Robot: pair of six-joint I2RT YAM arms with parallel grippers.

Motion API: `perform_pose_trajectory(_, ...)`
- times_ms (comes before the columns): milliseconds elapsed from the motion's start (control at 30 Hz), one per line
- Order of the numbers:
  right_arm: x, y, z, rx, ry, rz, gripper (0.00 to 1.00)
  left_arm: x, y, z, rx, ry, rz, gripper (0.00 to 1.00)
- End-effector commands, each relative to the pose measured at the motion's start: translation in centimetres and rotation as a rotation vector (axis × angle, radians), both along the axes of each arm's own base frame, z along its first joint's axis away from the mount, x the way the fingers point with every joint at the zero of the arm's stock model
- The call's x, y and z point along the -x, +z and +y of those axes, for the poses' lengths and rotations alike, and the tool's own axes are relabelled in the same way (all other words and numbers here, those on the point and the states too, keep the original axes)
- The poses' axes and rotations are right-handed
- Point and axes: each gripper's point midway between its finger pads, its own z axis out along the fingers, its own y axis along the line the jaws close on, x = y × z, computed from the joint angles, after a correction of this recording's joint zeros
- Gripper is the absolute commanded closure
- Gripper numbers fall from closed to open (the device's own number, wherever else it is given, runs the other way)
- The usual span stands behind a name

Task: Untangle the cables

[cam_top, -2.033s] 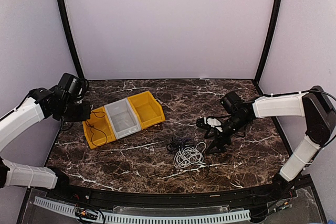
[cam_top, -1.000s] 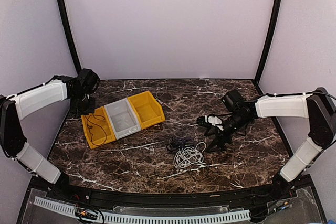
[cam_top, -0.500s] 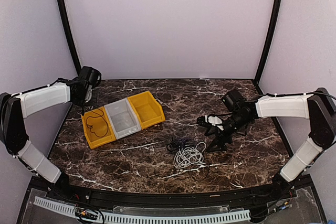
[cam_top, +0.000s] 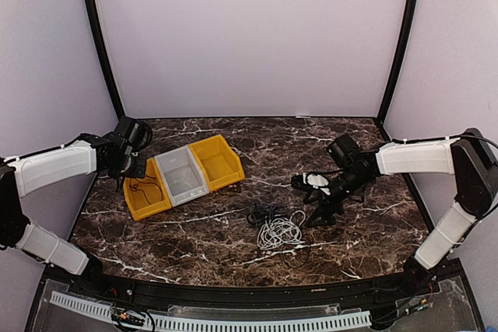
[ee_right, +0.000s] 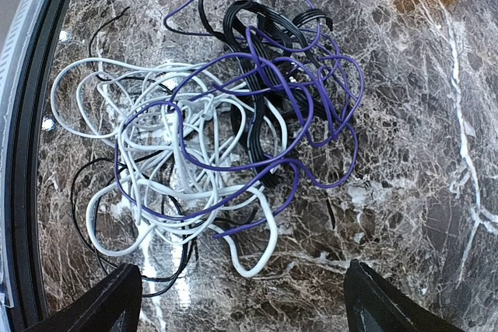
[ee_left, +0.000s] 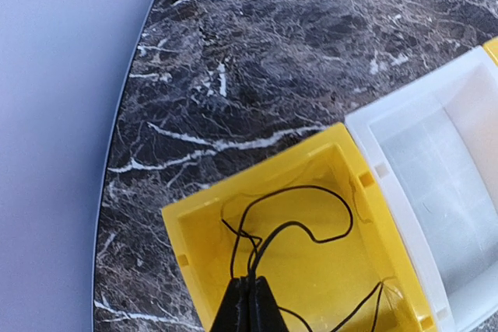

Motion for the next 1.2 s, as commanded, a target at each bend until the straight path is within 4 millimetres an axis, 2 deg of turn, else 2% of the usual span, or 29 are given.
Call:
perform_pose_trajectory(0,0.1,-0.2,0.6,-0.004,0.026,0.004,0.09,2.4,-2.4,-0.8,0.070,-0.015,0.109,1.00)
perform_pose_trajectory(233,0.2,0.3,0.6,-0.010,0.023,-0.012,0.09,2.7,-5.8,-0.9,0.048,0.011,0.230,1.00)
perform_pose_trajectory(400,0.1,0.5,0.5,-0.012,0.020,-0.020,0.09,2.4,-7.2,-1.0,0.040,0.008,0.251,1.00)
perform_pose_trajectory(500,0.1,0.5,0.5,-0.011,0.019,-0.022,0.09,2.3,-7.3,-1.0,0.036,0.013,0.255,1.00)
perform_pose_trajectory(633,0.1,0.4,0.6,-0.009,0.020,-0.014,0.09,2.2,-6.5,-0.9,0.038,0.021,0.237,0.99)
perform_pose_trajectory(700,0.2,0.3,0.6,-0.007,0.022,-0.009,0.09,2.2,-6.1,-1.0,0.045,0.016,0.230,0.91)
perform_pose_trajectory(833,0.2,0.2,0.6,-0.004,0.023,-0.007,0.09,2.3,-5.4,-1.1,0.046,0.004,0.242,0.66)
perform_pose_trajectory(900,0.0,0.1,0.4,0.005,0.018,-0.018,0.09,2.4,-5.0,-0.9,0.036,0.010,0.241,0.59)
perform_pose_trajectory(967,-0.3,0.3,0.3,0.016,0.012,-0.032,0.09,2.4,-4.4,-0.7,0.029,0.015,0.236,0.55)
perform_pose_trajectory(1067,-0.7,1.5,0.3,0.012,0.007,-0.052,0.09,2.3,-3.2,-0.8,0.034,0.008,0.223,0.48)
perform_pose_trajectory(1133,-1.0,2.5,0.3,0.007,0.006,-0.067,0.09,2.2,-2.1,-0.9,0.038,0.001,0.206,0.39)
perform_pose_trajectory(1167,-1.2,3.1,0.3,0.005,0.006,-0.074,0.09,2.1,-1.4,-0.9,0.041,-0.002,0.193,0.22)
